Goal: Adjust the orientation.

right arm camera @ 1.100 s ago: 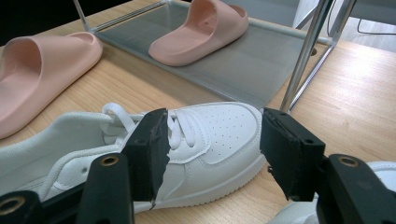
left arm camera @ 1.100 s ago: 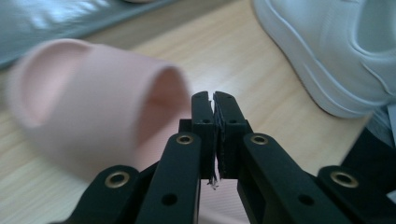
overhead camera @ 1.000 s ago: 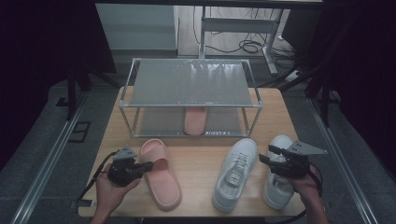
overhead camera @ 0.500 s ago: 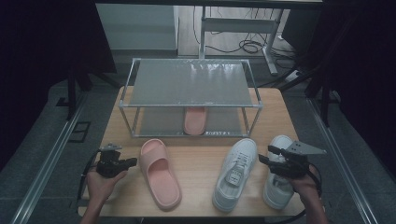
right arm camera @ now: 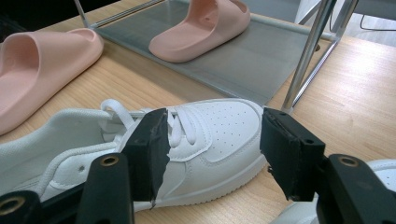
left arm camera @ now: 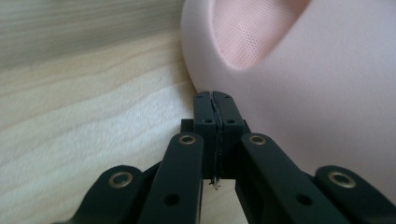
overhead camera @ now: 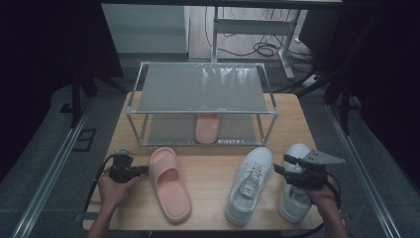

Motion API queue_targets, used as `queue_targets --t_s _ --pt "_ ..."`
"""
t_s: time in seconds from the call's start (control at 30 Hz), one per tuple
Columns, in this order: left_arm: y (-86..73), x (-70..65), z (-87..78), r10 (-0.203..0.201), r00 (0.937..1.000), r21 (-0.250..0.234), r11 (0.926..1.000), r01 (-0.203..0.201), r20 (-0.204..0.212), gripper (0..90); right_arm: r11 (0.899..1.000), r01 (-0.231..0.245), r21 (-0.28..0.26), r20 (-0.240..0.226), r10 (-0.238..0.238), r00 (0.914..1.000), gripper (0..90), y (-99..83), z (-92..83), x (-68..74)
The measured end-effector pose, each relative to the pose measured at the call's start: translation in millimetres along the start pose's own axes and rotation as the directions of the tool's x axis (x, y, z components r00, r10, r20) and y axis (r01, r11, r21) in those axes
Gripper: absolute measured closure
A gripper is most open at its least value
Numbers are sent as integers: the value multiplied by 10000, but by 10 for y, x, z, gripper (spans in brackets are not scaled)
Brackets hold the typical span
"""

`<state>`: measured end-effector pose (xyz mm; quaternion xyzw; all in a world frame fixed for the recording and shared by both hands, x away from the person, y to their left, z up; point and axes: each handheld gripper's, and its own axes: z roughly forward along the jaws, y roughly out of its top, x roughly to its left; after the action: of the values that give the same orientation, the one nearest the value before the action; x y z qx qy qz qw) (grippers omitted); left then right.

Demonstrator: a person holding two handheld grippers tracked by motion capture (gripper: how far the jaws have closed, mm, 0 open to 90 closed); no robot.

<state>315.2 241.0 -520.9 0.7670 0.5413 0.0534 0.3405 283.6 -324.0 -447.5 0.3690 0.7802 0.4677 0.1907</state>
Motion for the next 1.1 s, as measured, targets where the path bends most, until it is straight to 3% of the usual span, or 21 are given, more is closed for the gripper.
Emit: queue_targets --t_s 0.13,0.6,0.83,1.1 --pt "49 -50 52 299 9995 45 9995 -299 -48 898 10000 6 4 1 -6 10000 427 -1 1 -3" --pt "280 -306 313 929 9944 130 9955 -937 508 897 10000 2 15 6 -2 10000 427 -5 8 -5" --pt "360 -408 406 1137 9909 108 9933 -1147 719 897 10000 7 3 14 -7 10000 427 -4 3 -7" --pt "405 -451 483 1025 9904 76 9946 -1037 927 897 10000 4 15 7 -4 10000 427 -6 5 -7"
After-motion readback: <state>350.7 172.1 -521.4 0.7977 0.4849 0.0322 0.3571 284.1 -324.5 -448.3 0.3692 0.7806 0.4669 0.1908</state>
